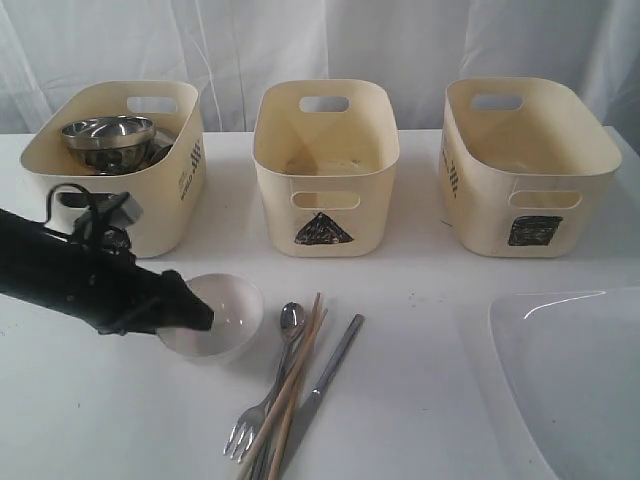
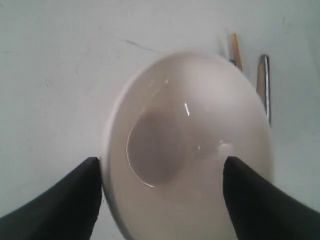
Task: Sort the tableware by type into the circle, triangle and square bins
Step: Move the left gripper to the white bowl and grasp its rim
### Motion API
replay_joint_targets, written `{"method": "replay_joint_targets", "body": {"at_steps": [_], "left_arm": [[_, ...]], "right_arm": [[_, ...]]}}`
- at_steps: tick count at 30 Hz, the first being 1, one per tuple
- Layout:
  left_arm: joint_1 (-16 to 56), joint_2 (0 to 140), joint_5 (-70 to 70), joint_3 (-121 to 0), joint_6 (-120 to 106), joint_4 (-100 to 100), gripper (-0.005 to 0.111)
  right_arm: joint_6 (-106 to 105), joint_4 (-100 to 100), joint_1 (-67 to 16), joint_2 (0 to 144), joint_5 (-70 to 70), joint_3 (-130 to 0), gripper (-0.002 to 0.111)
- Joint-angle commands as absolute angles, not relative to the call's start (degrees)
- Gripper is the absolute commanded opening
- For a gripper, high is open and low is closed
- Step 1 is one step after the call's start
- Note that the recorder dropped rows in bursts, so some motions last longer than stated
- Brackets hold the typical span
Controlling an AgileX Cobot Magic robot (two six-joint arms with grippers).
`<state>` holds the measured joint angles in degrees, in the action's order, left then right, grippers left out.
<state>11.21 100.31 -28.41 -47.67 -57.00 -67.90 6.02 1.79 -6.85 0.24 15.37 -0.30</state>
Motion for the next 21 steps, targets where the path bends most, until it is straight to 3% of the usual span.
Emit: {"method": "replay_joint_targets", "body": {"at_steps": [1,7,16,21], "left_arm": [[15.3,102.1,-22.0,-47.4,-58.8,-65.3,0.069],[15.6,102.4,-17.0,-47.4,-58.8,-65.3,0.055],[15.3,100.0,-21.6,-47.6,-59.0,-61.7,0.001],[14.7,90.5,-23.8,-50.5,-51.7,-50.3,0.000]], "right_arm": [[6.3,2.0,-7.0,0.0,14.9,0.0,0.000],[6.3,2.0,-7.0,0.0,14.9,0.0,0.000],[6.3,2.0,-7.0,0.0,15.1,0.0,0.000],[6.3,2.0,-7.0,0.0,15.1,0.0,0.000]]}}
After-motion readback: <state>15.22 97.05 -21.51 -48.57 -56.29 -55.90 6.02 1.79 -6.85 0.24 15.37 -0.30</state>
